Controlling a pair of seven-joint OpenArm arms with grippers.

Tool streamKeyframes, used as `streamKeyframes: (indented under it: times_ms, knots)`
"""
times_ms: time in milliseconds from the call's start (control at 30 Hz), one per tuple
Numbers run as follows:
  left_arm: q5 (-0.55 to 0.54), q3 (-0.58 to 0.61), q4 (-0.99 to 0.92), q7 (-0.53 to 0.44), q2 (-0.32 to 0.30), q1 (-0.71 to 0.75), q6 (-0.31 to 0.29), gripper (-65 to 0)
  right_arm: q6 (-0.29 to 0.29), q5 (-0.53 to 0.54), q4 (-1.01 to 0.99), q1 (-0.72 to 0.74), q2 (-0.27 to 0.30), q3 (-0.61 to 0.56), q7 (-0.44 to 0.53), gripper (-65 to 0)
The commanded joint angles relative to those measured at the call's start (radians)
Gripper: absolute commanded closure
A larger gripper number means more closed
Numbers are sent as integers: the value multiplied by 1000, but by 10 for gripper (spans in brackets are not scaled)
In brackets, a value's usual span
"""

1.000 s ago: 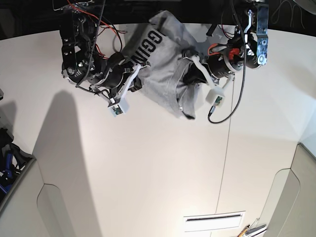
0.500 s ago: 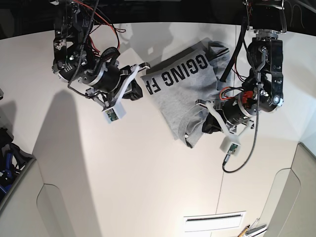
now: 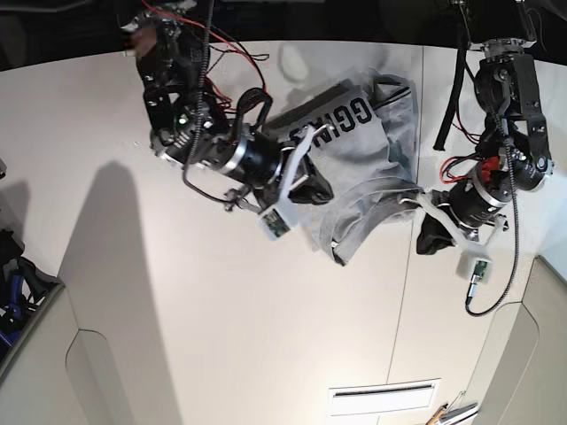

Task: Fold the T-shirt properly
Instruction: 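Carry the folded shirt with the right gripper and set it down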

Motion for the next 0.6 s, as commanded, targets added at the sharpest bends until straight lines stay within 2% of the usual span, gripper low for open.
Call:
streamKeyframes:
  times_ms: [0,133,233,333,433,567]
  knots:
    - [-13,-22,19,-19,-8,-12,-2,0,-5,-7,-32,42,-12,-19,30,0]
    - [-13,-89,18,-20,-8,26,-2,0,-16,-61,-253,135,-49,-63,49,0]
    - [-13,-125,18,-21,-7,60,-2,0,-72,-100,-414,187,-64,-63,32,0]
    - [-12,-146,18,-28,-8,85,-2,0,-146,-193,-490,211,-55,-51,-60,0]
    - [-13,-154,18,-28,-8,98,-2,0,-193,-298,-473,210,-12,-6,-131,0]
    - [-13,-154,18,-35,-7,100,-2,0,-192,-306,-401,201,101,97,-192,0]
